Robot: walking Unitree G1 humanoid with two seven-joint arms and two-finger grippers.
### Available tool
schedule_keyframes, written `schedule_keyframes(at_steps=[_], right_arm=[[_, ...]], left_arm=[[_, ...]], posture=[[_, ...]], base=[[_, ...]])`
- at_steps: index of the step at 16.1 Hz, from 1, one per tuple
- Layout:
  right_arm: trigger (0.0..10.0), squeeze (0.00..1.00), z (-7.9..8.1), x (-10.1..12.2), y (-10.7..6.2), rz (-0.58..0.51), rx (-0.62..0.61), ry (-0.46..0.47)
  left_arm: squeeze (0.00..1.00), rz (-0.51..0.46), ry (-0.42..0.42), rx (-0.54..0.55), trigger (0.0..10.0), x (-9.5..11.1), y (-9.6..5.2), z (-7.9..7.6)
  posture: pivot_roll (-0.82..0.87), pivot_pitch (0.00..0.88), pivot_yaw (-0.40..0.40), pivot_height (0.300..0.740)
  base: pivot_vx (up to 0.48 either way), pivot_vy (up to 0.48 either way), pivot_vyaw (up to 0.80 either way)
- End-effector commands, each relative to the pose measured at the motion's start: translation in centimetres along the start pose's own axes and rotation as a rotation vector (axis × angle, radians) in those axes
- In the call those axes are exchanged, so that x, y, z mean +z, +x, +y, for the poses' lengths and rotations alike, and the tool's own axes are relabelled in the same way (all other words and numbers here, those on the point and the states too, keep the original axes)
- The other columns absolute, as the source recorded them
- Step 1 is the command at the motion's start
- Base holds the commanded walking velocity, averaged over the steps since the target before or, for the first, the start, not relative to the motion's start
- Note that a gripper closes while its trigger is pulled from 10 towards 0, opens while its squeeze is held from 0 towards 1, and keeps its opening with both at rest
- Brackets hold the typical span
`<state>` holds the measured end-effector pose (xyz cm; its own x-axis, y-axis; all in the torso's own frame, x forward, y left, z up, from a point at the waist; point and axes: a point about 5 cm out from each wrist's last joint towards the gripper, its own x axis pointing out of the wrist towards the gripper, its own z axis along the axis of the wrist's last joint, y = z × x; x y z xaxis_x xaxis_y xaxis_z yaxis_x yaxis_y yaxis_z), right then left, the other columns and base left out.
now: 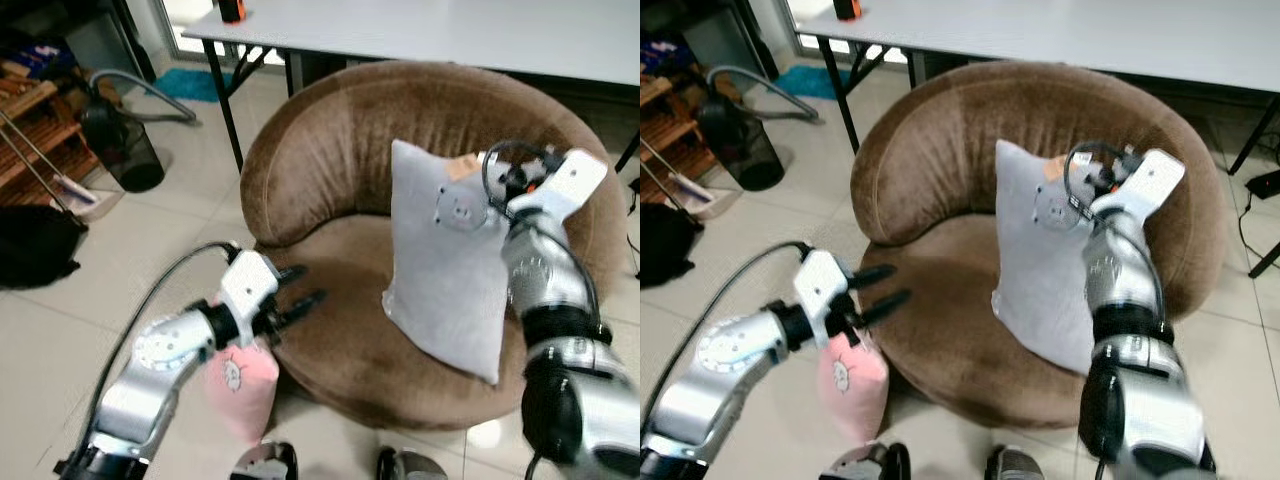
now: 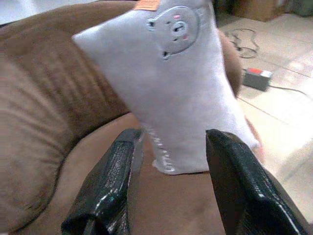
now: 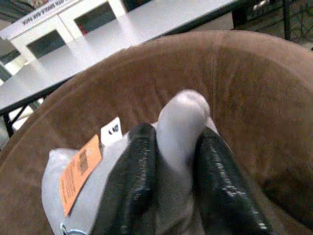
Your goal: Move the pillow to the sofa from floor
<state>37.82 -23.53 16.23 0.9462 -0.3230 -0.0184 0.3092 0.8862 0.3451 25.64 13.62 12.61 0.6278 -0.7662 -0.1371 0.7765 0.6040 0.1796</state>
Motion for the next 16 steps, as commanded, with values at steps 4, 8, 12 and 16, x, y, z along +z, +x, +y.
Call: schedule_keyframes(at_steps=[4, 8, 12, 16], right_arm=[[10.0, 0.00, 0.4, 2.1, 0.8, -0.122, 0.071, -0.039], [10.0, 0.00, -0.6, 2.1, 0.4, -0.158, 0.097, -0.089], [10.0, 0.00, -1.5, -2.2, -6.1, -0.109, 0.177, -0.217], [10.0, 0.00, -3.0, -6.2, -14.1, 0.012, 0.138, -0.178]], left_arm=[[0.00, 0.018, 0.011, 0.167, 10.0, 0.0, 0.2, 1.4], [0.00, 0.037, 0.021, 0.223, 10.0, -0.8, 1.1, 1.5], [0.00, 0.059, 0.001, 0.278, 10.0, -2.1, 1.3, 0.5], [0.00, 0.083, -0.027, 0.324, 10.0, -3.1, 0.5, -0.2]], posture=[[0.15, 0.160, 0.043, 0.740], [0.11, 0.125, 0.032, 0.740], [0.05, 0.069, 0.021, 0.740], [0.03, 0.051, 0.015, 0.740]], base=[[0.000, 0.000, 0.00], [0.000, 0.000, 0.00], [0.000, 0.000, 0.00], [0.000, 0.314, 0.00]])
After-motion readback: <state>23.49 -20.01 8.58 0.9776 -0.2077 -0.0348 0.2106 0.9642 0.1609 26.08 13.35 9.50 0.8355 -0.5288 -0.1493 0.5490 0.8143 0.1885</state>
